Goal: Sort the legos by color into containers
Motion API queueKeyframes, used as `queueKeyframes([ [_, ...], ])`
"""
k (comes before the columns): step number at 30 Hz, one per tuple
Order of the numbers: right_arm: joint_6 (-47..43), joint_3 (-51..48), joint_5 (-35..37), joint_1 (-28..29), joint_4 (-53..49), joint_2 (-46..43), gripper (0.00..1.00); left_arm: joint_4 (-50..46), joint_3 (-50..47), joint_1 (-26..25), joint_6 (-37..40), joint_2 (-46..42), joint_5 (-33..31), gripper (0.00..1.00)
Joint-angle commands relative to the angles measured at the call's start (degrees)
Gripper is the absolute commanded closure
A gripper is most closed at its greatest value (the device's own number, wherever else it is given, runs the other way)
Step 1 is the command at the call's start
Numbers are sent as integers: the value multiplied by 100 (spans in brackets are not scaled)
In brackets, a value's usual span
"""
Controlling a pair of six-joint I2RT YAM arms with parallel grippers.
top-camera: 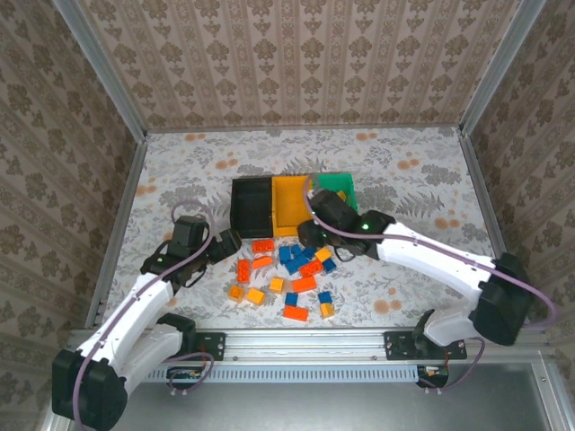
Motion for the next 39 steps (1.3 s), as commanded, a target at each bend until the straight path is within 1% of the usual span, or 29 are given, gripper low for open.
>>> queueKeyframes([
  [1,-307,597,-52,-88,65,926,68,-274,-81,57,29,-163,-61,0],
  [4,-263,1251,44,-284,176,1737,68,-385,-126,81,19,-206,-107,0],
  [9,-50,1938,149,-647,330,2638,67,-322,-190,87,147,-228,-42,0],
  [14,118,2553,189,-802,97,3230,60,-219,-137,89,329,-96,18,0],
  [15,196,2636,136,-829,45,3301,57,-182,-126,75,373,-47,48,0],
  [16,261,2685,67,-847,39,3345,51,-133,-118,46,413,19,82,0],
  [18,319,2736,20,-849,63,3340,37,-28,-100,-81,455,120,34,0],
  [19,333,2740,18,-848,71,3305,34,2,-91,-176,442,189,-37,0],
  [21,350,2675,17,-848,138,3173,31,74,-61,-351,504,339,-138,0],
  [24,371,2369,-16,-846,324,2884,30,40,102,-533,744,687,-141,1],
  [25,380,2240,-20,-848,378,2791,29,38,153,-717,841,837,-193,1],
  [28,403,1885,-9,-857,498,2556,29,10,263,-1070,984,1208,-474,10],
  [31,430,1594,22,-892,593,2380,29,-95,338,-1279,1013,1466,-703,19],
  [32,444,1527,26,-913,607,2334,29,-122,344,-1332,1021,1511,-738,20],
  [37,504,1232,0,-1023,750,2124,29,-245,349,-1680,1070,1637,-975,22],
  [39,513,1154,-3,-1055,821,2041,29,-302,366,-1784,1020,1790,-1054,24],
])
